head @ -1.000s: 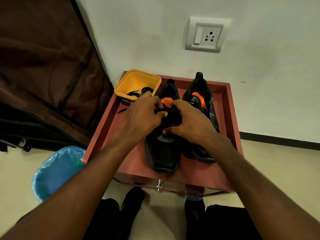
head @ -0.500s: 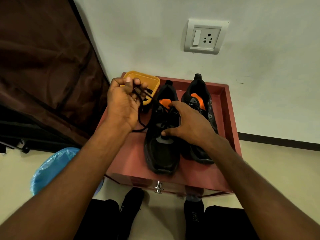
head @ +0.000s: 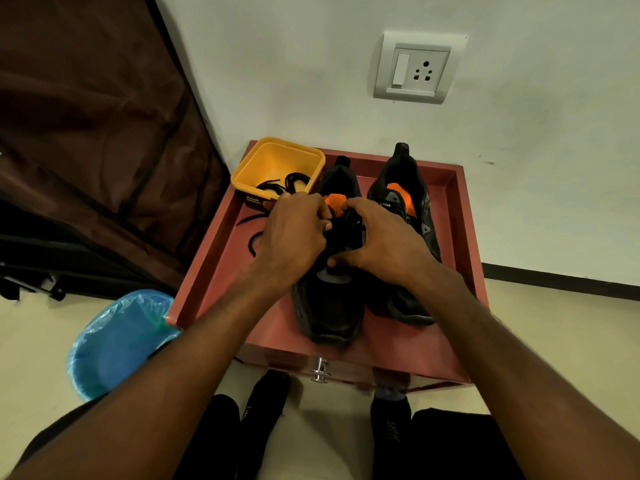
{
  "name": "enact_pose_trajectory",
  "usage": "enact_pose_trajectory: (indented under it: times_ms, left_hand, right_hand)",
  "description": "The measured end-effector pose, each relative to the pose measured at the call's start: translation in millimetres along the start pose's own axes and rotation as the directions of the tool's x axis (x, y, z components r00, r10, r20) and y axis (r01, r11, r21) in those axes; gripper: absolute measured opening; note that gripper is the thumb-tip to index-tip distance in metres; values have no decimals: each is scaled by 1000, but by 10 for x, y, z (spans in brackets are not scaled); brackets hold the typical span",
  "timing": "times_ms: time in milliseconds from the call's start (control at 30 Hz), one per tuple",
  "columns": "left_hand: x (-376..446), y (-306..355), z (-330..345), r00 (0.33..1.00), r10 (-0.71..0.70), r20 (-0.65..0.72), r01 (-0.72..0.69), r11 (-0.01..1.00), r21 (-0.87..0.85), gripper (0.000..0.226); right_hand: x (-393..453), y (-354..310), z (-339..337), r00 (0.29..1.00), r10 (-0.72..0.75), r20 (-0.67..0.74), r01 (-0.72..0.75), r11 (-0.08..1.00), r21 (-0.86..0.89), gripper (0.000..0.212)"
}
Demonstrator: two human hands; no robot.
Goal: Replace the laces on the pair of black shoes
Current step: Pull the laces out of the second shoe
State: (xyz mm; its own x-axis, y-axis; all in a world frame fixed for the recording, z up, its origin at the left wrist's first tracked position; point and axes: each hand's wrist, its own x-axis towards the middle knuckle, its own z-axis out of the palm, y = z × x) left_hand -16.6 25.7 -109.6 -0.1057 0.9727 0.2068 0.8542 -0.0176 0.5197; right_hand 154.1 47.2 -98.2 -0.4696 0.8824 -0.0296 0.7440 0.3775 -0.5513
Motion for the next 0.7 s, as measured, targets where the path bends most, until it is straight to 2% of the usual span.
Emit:
enact_pose_trajectory:
  times_ms: [67, 100, 133, 167, 200, 233, 267, 333, 400, 433, 500, 567, 633, 700]
  left_hand:
    - [3, 23, -43, 987, -161, -22, 151, 955, -255, 10]
    - [20, 43, -102, 962, -273, -4, 240, 851, -468, 13]
    - [49, 46, -185, 931, -364, 35, 299, 703, -645, 16]
    - [87, 14, -257, 909, -410, 78, 329, 588, -739, 18]
    - [124, -20, -325, 900, -423, 106, 354, 566, -745, 17]
    - [148, -63, -378, 899, -421, 117, 381, 623, -684, 13]
    - [149, -104, -408, 908, -407, 104, 392, 733, -556, 9]
    - [93, -147, -422, 938, -344, 45, 346, 922, -174, 7]
    - [11, -127, -437, 961, -274, 35, 266, 952, 150, 8]
    - [-13, -104, -445, 959, -275, 67, 255, 942, 218, 13]
    - [-28, -117, -427, 947, -297, 122, 256, 928, 271, 31]
    - [1, -174, -396, 977, -182, 111, 150, 958, 245, 48]
    - [68, -221, -350, 989, -8, 149, 8, 1000, 3, 59]
    - [86, -232, -285, 949, 110, 294, -51, 978, -202, 69]
  right_hand:
    - [9, 12, -3, 1000, 18, 9, -18, 1000, 3, 91]
    - [14, 25, -5, 1000, 28, 13, -28, 1000, 6, 92]
    - [17, 38, -6, 999, 37, 19, -38, 999, 17, 92]
    - [22, 52, -1, 999, 42, 26, -43, 998, 43, 93]
    - [26, 65, 9, 999, 37, 34, -40, 996, 86, 94]
    - [32, 72, 22, 999, 24, 44, -30, 990, 135, 95]
    - [38, 73, 35, 998, 10, 58, -20, 984, 177, 95]
    - [59, 70, 53, 997, -15, 81, -3, 976, 220, 95]
    - [95, 61, 56, 997, -16, 70, 0, 975, 222, 86]
    - [111, 49, 52, 999, -4, 48, -7, 976, 216, 75]
    - [134, 27, 54, 1000, 24, -8, -22, 982, 189, 54]
    - [154, 0, 72, 998, 27, -53, -19, 989, 144, 43]
    - [165, -24, 85, 998, 13, -66, -6, 995, 104, 43]
    - [181, -31, 75, 997, 18, -69, -12, 996, 85, 42]
